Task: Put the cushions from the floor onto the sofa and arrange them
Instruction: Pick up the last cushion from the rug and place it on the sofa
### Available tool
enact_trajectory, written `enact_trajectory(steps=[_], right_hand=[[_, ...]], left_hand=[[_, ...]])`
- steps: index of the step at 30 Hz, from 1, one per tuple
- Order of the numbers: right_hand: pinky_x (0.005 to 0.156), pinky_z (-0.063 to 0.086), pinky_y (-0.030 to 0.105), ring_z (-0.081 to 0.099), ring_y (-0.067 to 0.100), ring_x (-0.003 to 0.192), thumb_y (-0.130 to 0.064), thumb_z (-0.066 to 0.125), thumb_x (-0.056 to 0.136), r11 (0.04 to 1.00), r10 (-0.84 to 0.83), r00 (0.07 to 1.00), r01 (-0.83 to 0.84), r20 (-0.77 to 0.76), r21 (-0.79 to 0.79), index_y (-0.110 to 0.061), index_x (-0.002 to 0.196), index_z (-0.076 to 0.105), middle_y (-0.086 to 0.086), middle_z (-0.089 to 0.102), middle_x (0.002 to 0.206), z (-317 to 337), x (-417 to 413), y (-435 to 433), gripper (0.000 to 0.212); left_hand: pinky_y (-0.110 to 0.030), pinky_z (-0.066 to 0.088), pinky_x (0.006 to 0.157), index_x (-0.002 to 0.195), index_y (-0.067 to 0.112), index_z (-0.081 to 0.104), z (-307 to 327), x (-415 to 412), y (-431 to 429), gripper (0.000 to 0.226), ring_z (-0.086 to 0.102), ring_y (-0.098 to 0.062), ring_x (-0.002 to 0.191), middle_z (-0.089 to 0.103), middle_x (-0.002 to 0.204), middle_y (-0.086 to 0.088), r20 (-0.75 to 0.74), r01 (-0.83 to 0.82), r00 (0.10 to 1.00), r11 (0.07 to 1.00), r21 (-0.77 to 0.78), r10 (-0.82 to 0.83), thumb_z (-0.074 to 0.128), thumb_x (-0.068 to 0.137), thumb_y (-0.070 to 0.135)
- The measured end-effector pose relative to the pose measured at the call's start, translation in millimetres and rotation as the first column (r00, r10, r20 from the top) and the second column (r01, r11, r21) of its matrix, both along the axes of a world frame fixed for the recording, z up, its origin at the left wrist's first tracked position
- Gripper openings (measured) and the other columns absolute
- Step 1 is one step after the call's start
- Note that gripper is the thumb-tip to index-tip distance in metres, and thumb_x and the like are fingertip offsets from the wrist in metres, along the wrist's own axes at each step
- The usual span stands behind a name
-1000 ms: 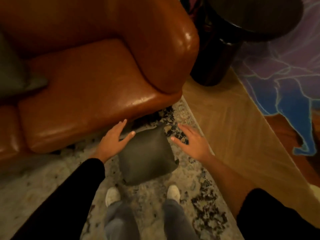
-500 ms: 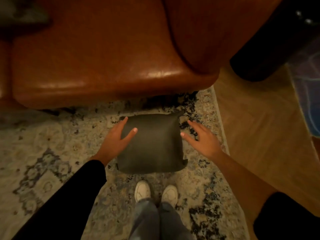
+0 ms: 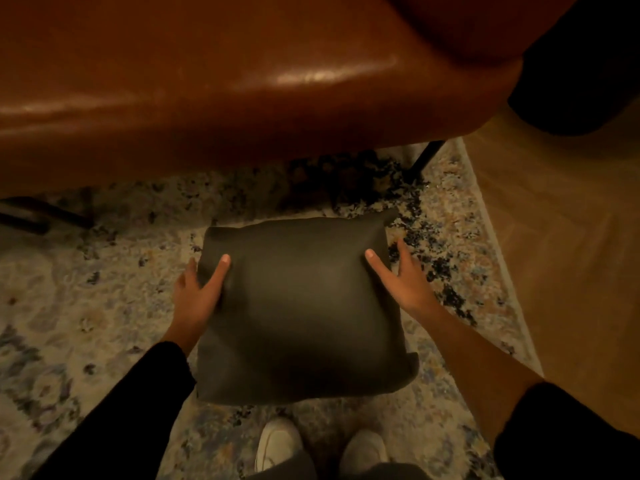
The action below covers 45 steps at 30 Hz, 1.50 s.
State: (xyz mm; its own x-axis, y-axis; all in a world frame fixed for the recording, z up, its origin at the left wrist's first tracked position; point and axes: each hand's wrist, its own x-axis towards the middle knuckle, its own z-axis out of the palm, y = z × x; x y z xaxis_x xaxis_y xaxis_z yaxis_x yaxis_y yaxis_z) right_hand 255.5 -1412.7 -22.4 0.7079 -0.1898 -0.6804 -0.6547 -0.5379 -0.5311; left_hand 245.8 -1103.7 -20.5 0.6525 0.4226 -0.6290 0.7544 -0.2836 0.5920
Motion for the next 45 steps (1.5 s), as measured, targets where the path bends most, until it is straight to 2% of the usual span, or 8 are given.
enact_trajectory(steps=[3,12,21,28,34,38,42,45], right_hand=[[0.113,0.028,0.051,0.030,0.029,0.139,-0.094,0.048,0.052,0.977,-0.138,0.990,0.143,-0.041,0.158,-0.043,0.148,0.002,0.000,0.021,0.157,-24,3,13,0.118],[0.108,0.036,0.052,0.044,0.029,0.129,-0.098,0.051,0.043,0.937,-0.275,0.961,0.271,-0.014,0.218,-0.047,0.144,0.017,0.003,0.039,0.147,-32,6,32,0.118],[0.107,0.038,0.048,0.048,0.024,0.125,-0.094,0.052,0.047,0.940,-0.289,0.951,0.259,0.112,0.220,-0.040,0.145,0.021,0.000,0.044,0.142,56,1,36,0.117],[0.109,0.035,0.050,0.043,0.024,0.130,-0.094,0.050,0.048,0.944,-0.284,0.944,0.246,0.167,0.219,-0.037,0.148,0.018,-0.002,0.038,0.148,162,-1,43,0.119],[0.113,0.029,0.045,0.038,0.023,0.135,-0.086,0.051,0.060,0.959,-0.267,0.921,0.223,0.285,0.176,-0.034,0.148,0.021,-0.003,0.039,0.148,307,0,47,0.107],[0.112,0.027,0.038,0.036,0.025,0.135,-0.073,0.052,0.078,0.964,-0.260,0.905,0.224,0.337,0.141,-0.030,0.150,0.020,0.002,0.037,0.149,408,16,49,0.090],[0.113,0.028,0.046,0.038,0.028,0.134,-0.086,0.048,0.064,0.970,-0.241,0.885,0.204,0.398,0.132,-0.036,0.147,0.021,0.004,0.039,0.147,498,41,62,0.101],[0.111,0.031,0.048,0.040,0.029,0.132,-0.090,0.047,0.057,0.964,-0.261,0.860,0.204,0.438,0.173,-0.039,0.147,0.019,0.004,0.041,0.146,556,61,75,0.108]], left_hand=[[-0.050,0.036,0.108,0.146,0.033,0.029,-35,2,9,0.120,0.045,-0.030,0.129,0.041,0.147,-0.006,-0.033,-0.183,0.983,0.973,-0.141,0.180,0.058,0.045,0.092],[-0.051,0.041,0.104,0.144,0.017,0.031,-32,7,-3,0.111,0.052,-0.032,0.120,0.050,0.137,-0.011,-0.035,-0.279,0.960,0.938,-0.207,0.278,0.057,0.058,0.083],[-0.049,0.046,0.099,0.146,0.022,0.025,37,8,-1,0.095,0.056,-0.029,0.113,0.050,0.136,-0.006,0.031,-0.246,0.962,0.907,-0.343,0.272,0.061,0.073,0.070],[-0.042,0.046,0.098,0.149,0.022,0.019,148,11,1,0.086,0.055,-0.024,0.112,0.048,0.131,0.002,0.092,-0.218,0.961,0.919,-0.329,0.261,0.056,0.083,0.063],[-0.038,0.047,0.089,0.150,0.023,0.013,284,7,2,0.091,0.055,-0.022,0.106,0.046,0.137,-0.001,0.136,-0.196,0.957,0.918,-0.345,0.255,0.056,0.081,0.066],[-0.046,0.045,0.100,0.152,0.023,0.006,381,19,9,0.104,0.053,-0.026,0.117,0.041,0.145,-0.003,0.170,-0.180,0.950,0.902,-0.392,0.263,0.057,0.076,0.072],[-0.041,0.041,0.103,0.152,0.021,0.012,472,42,21,0.105,0.046,-0.027,0.127,0.038,0.148,-0.003,0.268,-0.150,0.928,0.919,-0.366,0.258,0.055,0.073,0.075],[-0.045,0.038,0.107,0.150,0.021,0.021,534,64,36,0.124,0.044,-0.027,0.130,0.040,0.147,-0.003,0.335,-0.129,0.909,0.932,-0.339,0.247,0.054,0.051,0.087]])
